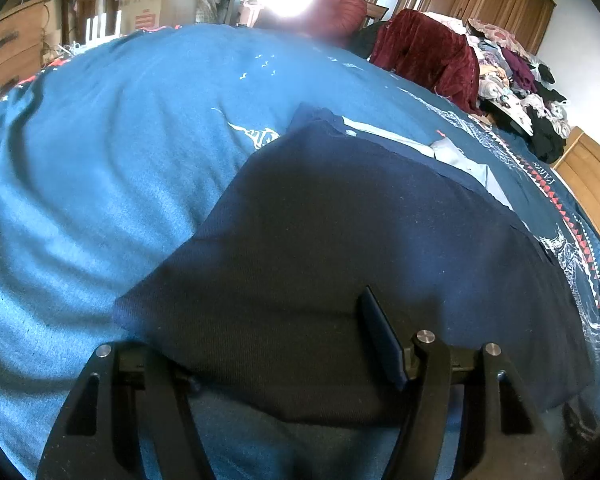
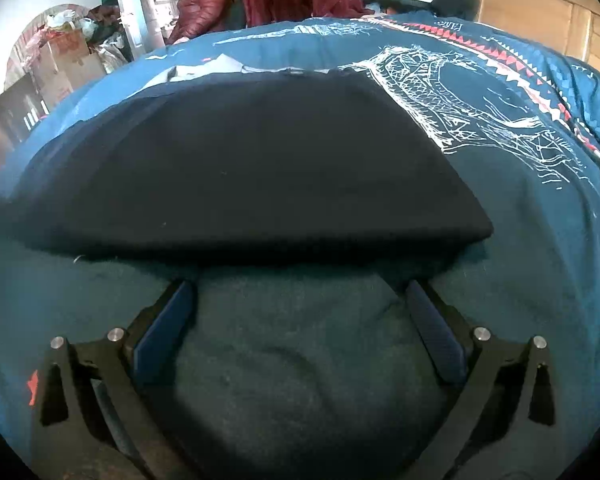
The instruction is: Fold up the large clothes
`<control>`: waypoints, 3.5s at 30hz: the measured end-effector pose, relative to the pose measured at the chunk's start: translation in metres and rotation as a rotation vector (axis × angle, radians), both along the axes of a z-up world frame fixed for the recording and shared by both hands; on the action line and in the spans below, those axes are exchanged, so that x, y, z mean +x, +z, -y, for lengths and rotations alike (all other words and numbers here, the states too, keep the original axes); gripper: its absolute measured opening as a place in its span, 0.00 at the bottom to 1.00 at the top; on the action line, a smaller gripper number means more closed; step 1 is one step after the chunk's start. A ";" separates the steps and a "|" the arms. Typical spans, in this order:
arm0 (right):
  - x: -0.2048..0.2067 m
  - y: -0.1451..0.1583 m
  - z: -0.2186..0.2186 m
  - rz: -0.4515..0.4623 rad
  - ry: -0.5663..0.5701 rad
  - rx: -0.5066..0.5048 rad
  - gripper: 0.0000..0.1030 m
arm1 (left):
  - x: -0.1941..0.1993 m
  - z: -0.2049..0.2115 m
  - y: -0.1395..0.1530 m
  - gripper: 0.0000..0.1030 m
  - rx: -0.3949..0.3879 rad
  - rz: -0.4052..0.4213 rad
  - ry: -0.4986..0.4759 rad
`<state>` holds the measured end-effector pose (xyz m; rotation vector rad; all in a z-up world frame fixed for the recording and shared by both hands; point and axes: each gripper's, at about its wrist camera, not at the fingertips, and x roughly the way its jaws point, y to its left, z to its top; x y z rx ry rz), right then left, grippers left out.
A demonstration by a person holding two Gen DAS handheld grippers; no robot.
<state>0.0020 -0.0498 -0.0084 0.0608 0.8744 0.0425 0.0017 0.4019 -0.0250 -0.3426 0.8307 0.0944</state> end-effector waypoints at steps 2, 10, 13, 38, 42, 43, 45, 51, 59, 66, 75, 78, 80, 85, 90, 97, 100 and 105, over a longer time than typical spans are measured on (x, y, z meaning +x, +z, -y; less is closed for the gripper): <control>0.000 0.000 0.000 0.000 0.000 -0.001 1.00 | 0.000 0.000 0.000 0.67 0.000 0.000 0.000; 0.000 0.000 0.000 0.000 0.000 -0.001 1.00 | 0.002 0.000 0.001 0.67 -0.006 0.004 -0.002; 0.000 0.000 0.000 0.000 0.000 -0.001 1.00 | 0.002 0.000 0.000 0.67 -0.006 0.004 -0.003; 0.000 0.000 0.000 0.000 0.000 0.000 1.00 | 0.003 0.001 0.000 0.68 -0.007 0.005 -0.003; 0.000 0.000 0.000 0.000 0.000 0.000 1.00 | 0.003 0.001 -0.001 0.68 -0.007 0.006 -0.003; 0.000 0.000 0.000 0.000 0.000 0.000 1.00 | 0.003 0.001 -0.001 0.68 -0.007 0.006 -0.003; 0.000 0.000 0.000 0.000 0.000 0.000 1.00 | 0.003 0.001 -0.001 0.68 -0.007 0.005 -0.003; 0.000 -0.001 0.000 0.001 0.000 0.001 1.00 | 0.004 0.001 -0.001 0.68 -0.007 0.006 -0.003; 0.000 -0.001 0.000 0.001 0.000 0.002 1.00 | 0.003 -0.002 0.001 0.73 -0.060 0.013 -0.021; 0.010 0.000 -0.006 -0.037 0.002 -0.028 1.00 | 0.002 -0.014 0.005 0.77 -0.186 0.031 -0.017; 0.002 0.046 -0.017 -0.130 0.150 -0.015 1.00 | 0.010 -0.030 0.002 0.22 -0.303 0.056 0.123; 0.006 0.074 -0.044 -0.150 0.273 -0.027 1.00 | 0.009 -0.036 -0.002 0.21 -0.361 0.078 0.144; 0.017 0.097 -0.071 -0.120 0.330 -0.065 1.00 | 0.010 -0.033 -0.004 0.22 -0.351 0.086 0.142; 0.088 0.136 -0.155 -0.110 0.469 -0.014 1.00 | 0.011 -0.001 0.017 0.05 -0.188 0.135 0.080; 0.186 0.147 -0.244 -0.197 0.591 0.072 0.99 | 0.007 0.057 0.049 0.05 0.060 0.221 -0.027; 0.243 0.100 -0.352 -0.360 0.664 0.030 0.96 | 0.008 0.087 0.054 0.05 0.202 0.244 -0.074; 0.248 0.078 -0.368 -0.384 0.653 -0.040 0.94 | 0.008 0.097 0.053 0.05 0.252 0.248 -0.101; 0.260 0.056 -0.308 -0.425 0.563 0.167 0.20 | 0.008 0.127 0.061 0.05 0.312 0.276 -0.212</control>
